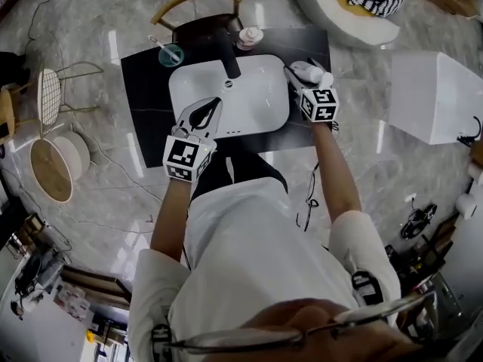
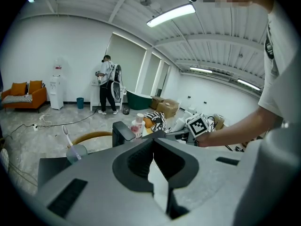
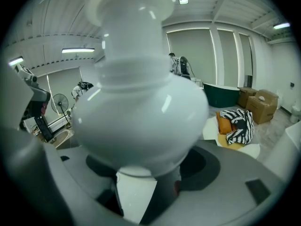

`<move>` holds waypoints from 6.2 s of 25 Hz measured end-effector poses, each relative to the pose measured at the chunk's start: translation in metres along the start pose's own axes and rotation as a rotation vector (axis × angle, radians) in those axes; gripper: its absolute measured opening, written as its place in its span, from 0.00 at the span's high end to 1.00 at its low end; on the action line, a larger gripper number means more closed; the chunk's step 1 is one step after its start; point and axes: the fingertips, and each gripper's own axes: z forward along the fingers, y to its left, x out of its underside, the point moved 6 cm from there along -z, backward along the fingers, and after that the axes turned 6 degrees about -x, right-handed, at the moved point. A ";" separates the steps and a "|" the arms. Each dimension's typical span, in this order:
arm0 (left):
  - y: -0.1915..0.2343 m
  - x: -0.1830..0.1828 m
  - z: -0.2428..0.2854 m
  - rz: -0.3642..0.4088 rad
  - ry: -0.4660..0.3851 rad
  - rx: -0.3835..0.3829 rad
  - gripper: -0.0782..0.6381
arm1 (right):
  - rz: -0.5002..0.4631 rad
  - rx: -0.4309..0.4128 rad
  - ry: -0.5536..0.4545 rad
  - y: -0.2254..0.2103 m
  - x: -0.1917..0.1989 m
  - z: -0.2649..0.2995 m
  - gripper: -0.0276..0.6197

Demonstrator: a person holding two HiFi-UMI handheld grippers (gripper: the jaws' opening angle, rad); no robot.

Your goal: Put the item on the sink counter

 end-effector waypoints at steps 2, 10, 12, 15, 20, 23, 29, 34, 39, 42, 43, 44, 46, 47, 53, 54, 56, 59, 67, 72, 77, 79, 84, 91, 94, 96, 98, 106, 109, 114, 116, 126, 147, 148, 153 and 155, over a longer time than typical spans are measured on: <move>0.001 0.005 0.005 0.001 0.012 0.002 0.88 | -0.002 0.008 0.003 -0.005 0.007 0.009 0.41; -0.002 0.012 0.023 0.005 0.025 0.013 0.88 | -0.017 0.044 0.041 -0.032 0.031 0.042 0.41; -0.002 0.013 0.029 0.012 0.028 0.014 0.88 | -0.017 0.055 0.048 -0.039 0.034 0.049 0.41; 0.001 0.017 0.036 0.020 0.031 0.015 0.88 | -0.018 0.071 0.065 -0.047 0.038 0.058 0.41; 0.003 0.017 0.044 0.016 0.029 0.015 0.88 | -0.017 0.079 0.081 -0.054 0.046 0.070 0.41; 0.000 0.018 0.049 0.008 0.030 0.022 0.88 | -0.020 0.092 0.098 -0.060 0.052 0.075 0.41; 0.005 0.024 0.052 -0.003 0.038 0.019 0.88 | -0.051 0.117 0.133 -0.062 0.052 0.081 0.41; 0.007 0.027 0.056 -0.008 0.036 0.014 0.88 | -0.052 0.122 0.145 -0.062 0.051 0.084 0.41; 0.008 0.028 0.057 -0.014 0.038 0.006 0.88 | -0.052 0.121 0.137 -0.063 0.050 0.084 0.41; 0.008 0.029 0.057 -0.010 0.039 0.002 0.88 | -0.054 0.119 0.134 -0.063 0.051 0.086 0.40; 0.007 0.029 0.056 -0.008 0.039 0.000 0.88 | -0.054 0.120 0.136 -0.063 0.052 0.086 0.40; 0.007 0.029 0.056 -0.006 0.038 -0.002 0.88 | -0.053 0.119 0.137 -0.063 0.052 0.086 0.40; 0.006 0.027 0.054 -0.003 0.035 -0.006 0.88 | -0.044 0.117 0.137 -0.062 0.051 0.085 0.40; 0.006 0.026 0.053 -0.003 0.034 -0.008 0.88 | -0.040 0.115 0.134 -0.062 0.051 0.084 0.40; 0.003 0.028 0.046 -0.001 0.039 -0.018 0.88 | -0.043 0.110 0.114 -0.058 0.045 0.075 0.37; 0.001 0.028 0.045 0.000 0.039 -0.018 0.88 | -0.044 0.110 0.110 -0.057 0.042 0.072 0.37; -0.002 0.028 0.042 0.004 0.035 -0.017 0.88 | -0.048 0.109 0.102 -0.054 0.037 0.066 0.36; -0.009 0.024 0.036 0.021 0.023 -0.013 0.88 | -0.049 0.110 0.084 -0.046 0.031 0.052 0.36; -0.026 0.005 0.018 0.085 -0.006 0.028 0.88 | -0.067 0.114 0.051 -0.020 0.009 0.014 0.36; -0.031 -0.001 0.003 0.115 -0.025 0.061 0.88 | -0.059 0.136 0.022 0.000 -0.003 -0.013 0.36; -0.035 -0.006 -0.017 0.135 -0.041 0.099 0.88 | -0.045 0.141 0.012 0.032 -0.011 -0.044 0.41; -0.035 -0.007 -0.026 0.141 -0.047 0.112 0.88 | -0.051 0.141 -0.002 0.050 -0.016 -0.059 0.42; -0.035 -0.011 -0.054 0.170 -0.060 0.159 0.88 | -0.045 0.178 -0.061 0.085 -0.032 -0.098 0.49; -0.042 -0.010 -0.092 0.189 -0.083 0.213 0.88 | -0.029 0.220 -0.128 0.124 -0.050 -0.154 0.58; -0.042 -0.010 -0.102 0.188 -0.100 0.227 0.88 | -0.003 0.218 -0.158 0.141 -0.054 -0.170 0.63; -0.043 -0.008 -0.109 0.183 -0.105 0.237 0.88 | 0.002 0.220 -0.169 0.154 -0.052 -0.180 0.67; -0.046 -0.007 -0.114 0.179 -0.108 0.246 0.88 | -0.008 0.226 -0.178 0.166 -0.053 -0.193 0.70; -0.064 -0.014 -0.129 0.192 -0.132 0.263 0.88 | -0.018 0.217 -0.228 0.193 -0.054 -0.238 0.82; -0.077 -0.017 -0.134 0.202 -0.147 0.262 0.88 | -0.023 0.206 -0.230 0.194 -0.048 -0.250 0.86; -0.095 -0.023 -0.139 0.200 -0.168 0.231 0.88 | -0.029 0.179 -0.268 0.192 -0.049 -0.276 0.89; -0.102 -0.025 -0.142 0.187 -0.182 0.216 0.88 | -0.025 0.165 -0.291 0.191 -0.051 -0.290 0.91; -0.131 -0.041 -0.153 0.163 -0.245 0.150 0.88 | -0.055 0.116 -0.342 0.181 -0.050 -0.330 0.94; -0.146 -0.035 -0.167 0.099 -0.286 0.094 0.88 | -0.007 0.032 -0.424 0.195 -0.050 -0.356 0.95; -0.146 -0.036 -0.168 0.099 -0.286 0.093 0.88 | -0.006 0.027 -0.422 0.196 -0.050 -0.356 0.95; -0.143 -0.033 -0.171 0.100 -0.285 0.087 0.88 | -0.011 0.023 -0.413 0.198 -0.046 -0.354 0.95; -0.142 -0.033 -0.172 0.102 -0.281 0.086 0.88 | -0.009 0.027 -0.415 0.198 -0.045 -0.354 0.95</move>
